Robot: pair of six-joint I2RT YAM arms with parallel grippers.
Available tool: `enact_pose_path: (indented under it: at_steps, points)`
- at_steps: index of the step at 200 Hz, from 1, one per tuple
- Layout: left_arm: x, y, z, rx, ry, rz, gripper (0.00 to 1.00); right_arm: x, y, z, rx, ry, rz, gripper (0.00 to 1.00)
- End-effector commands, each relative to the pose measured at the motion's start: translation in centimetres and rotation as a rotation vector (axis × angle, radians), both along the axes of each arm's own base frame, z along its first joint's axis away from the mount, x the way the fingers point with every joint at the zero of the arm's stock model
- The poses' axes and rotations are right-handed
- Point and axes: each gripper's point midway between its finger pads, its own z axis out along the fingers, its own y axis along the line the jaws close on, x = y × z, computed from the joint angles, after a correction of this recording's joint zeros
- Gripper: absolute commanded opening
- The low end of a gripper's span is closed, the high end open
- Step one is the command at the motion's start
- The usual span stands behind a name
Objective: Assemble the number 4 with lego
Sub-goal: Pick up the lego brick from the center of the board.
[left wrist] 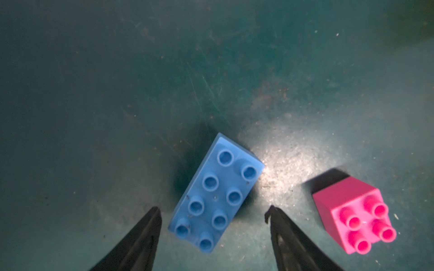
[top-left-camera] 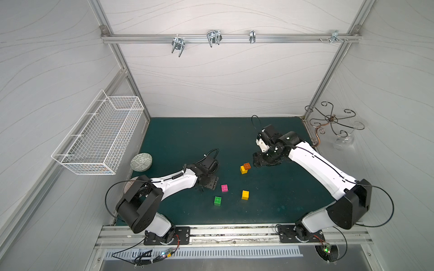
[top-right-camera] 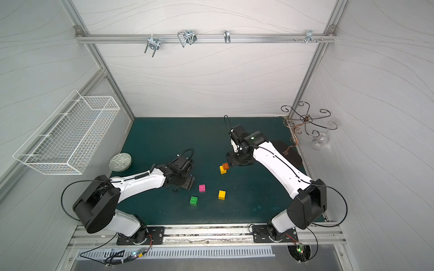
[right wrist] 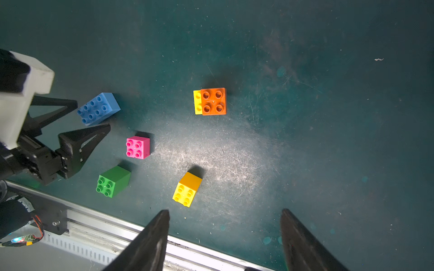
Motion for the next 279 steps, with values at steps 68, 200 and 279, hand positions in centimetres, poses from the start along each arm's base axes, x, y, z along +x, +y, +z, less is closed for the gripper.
enact_pose_path:
  at_steps: [68, 200, 279]
  points:
    - [-1.5, -1.0, -0.1, -0.073, 0.060, 0.006, 0.59, -0.4, -0.4, 0.4, 0.022, -0.002, -0.008, 0.75]
    - [-1.3, 0.0, -0.1, -0.010, 0.012, 0.037, 0.32, -0.7, -0.4, 0.5, 0.033, 0.000, -0.012, 0.75]
    - [-0.3, -1.3, 2.7, 0.020, -0.058, -0.064, 0.00, -0.5, -0.4, -1.7, 0.141, 0.067, -0.040, 0.89]
